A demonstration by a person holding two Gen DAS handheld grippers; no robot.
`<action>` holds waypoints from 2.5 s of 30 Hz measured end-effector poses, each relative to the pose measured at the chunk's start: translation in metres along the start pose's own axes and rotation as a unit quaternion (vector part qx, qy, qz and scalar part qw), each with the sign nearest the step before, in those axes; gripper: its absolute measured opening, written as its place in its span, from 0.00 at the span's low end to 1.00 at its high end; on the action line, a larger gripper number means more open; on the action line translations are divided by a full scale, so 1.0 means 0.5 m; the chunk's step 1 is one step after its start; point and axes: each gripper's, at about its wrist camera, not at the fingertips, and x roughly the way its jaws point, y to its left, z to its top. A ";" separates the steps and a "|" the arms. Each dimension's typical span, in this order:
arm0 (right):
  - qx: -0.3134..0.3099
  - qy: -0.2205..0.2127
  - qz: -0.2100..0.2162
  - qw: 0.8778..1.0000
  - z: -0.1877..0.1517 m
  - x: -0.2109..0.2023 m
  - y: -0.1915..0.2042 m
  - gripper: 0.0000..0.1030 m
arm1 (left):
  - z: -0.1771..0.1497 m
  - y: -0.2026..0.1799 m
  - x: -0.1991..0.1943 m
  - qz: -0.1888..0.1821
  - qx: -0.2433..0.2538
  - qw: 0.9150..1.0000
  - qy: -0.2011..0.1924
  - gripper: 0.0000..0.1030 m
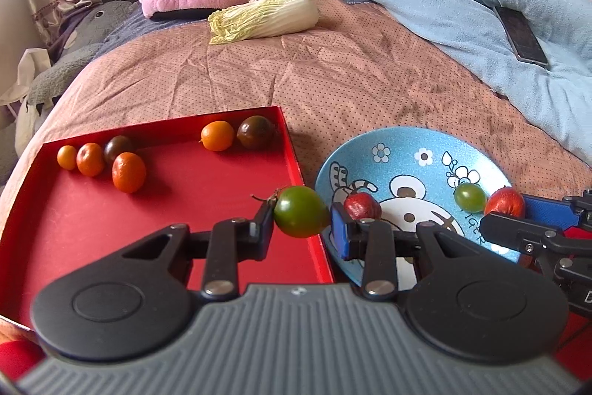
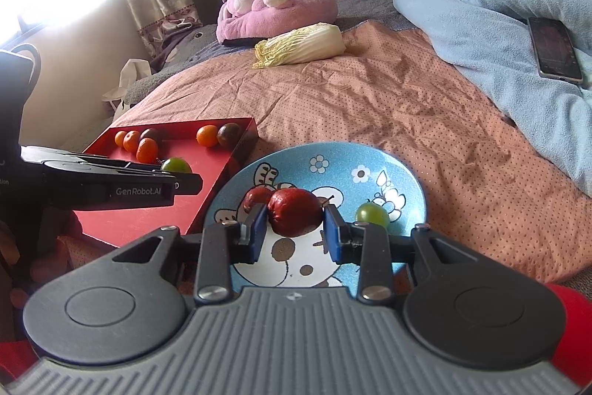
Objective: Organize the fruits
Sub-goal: 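Carry the green tomato and red fruit over the blue cat plate, then open the left gripper to drop the green tomato onto the plate, then lower the held red fruit toward the plate with the right gripper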
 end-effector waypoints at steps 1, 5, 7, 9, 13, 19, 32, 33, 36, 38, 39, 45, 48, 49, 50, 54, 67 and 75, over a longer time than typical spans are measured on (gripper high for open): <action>0.001 0.000 -0.002 1.000 -0.001 0.000 -0.003 0.37 | 0.001 -0.005 0.002 -0.001 0.002 1.000 0.000 0.35; 0.003 0.001 -0.005 1.000 -0.004 -0.002 -0.011 0.37 | 0.006 -0.028 0.015 -0.011 0.009 1.000 0.002 0.35; 0.004 0.001 -0.006 1.000 -0.005 -0.002 -0.012 0.37 | 0.007 -0.039 0.022 -0.015 0.012 1.000 0.004 0.35; 0.005 0.002 -0.008 1.000 -0.006 -0.003 -0.014 0.37 | 0.009 -0.050 0.028 -0.019 0.016 1.000 0.005 0.35; 0.006 0.004 -0.011 1.000 -0.008 -0.003 -0.019 0.37 | 0.010 -0.072 0.041 -0.028 0.024 0.999 0.009 0.35; 0.010 0.005 -0.014 1.000 -0.012 -0.005 -0.027 0.37 | 0.011 -0.092 0.053 -0.035 0.031 0.999 0.011 0.36; 0.009 0.007 -0.013 1.000 -0.017 -0.005 -0.025 0.37 | 0.011 -0.115 0.082 -0.037 0.042 0.998 0.019 0.36; 0.008 0.007 -0.013 1.000 -0.017 -0.005 -0.023 0.37 | 0.011 -0.116 0.084 -0.036 0.042 0.998 0.020 0.36; 0.008 0.008 -0.012 1.000 -0.019 -0.005 -0.021 0.37 | 0.013 -0.119 0.087 -0.034 0.046 0.998 0.018 0.36; 0.007 0.008 -0.014 1.000 -0.020 -0.005 -0.020 0.37 | 0.015 -0.121 0.088 -0.035 0.047 0.998 0.018 0.36; 0.008 0.009 -0.014 1.000 -0.020 -0.005 -0.021 0.37 | 0.016 -0.122 0.088 -0.035 0.047 0.998 0.018 0.36; 0.011 0.009 -0.014 1.000 -0.020 -0.007 -0.026 0.37 | 0.022 -0.126 0.091 -0.037 0.050 0.998 0.018 0.37; 0.012 0.009 -0.014 1.000 -0.019 -0.007 -0.027 0.37 | 0.024 -0.124 0.090 -0.038 0.050 0.998 0.017 0.37; 0.012 0.009 -0.014 1.000 -0.019 -0.008 -0.027 0.37 | 0.025 -0.124 0.089 -0.038 0.050 0.998 0.017 0.37; 0.012 0.009 -0.013 1.000 -0.019 -0.007 -0.027 0.37 | 0.026 -0.123 0.089 -0.038 0.050 0.998 0.017 0.37; 0.010 0.009 -0.013 1.000 -0.019 -0.008 -0.025 0.37 | 0.027 -0.121 0.087 -0.036 0.049 0.998 0.014 0.40; 0.008 0.009 -0.011 1.000 -0.016 -0.008 -0.016 0.37 | 0.032 -0.092 0.052 -0.036 0.033 0.999 -0.002 0.41; 0.004 0.012 -0.008 1.000 -0.018 0.000 -0.007 0.37 | 0.019 -0.058 0.027 -0.022 0.022 0.999 -0.010 0.41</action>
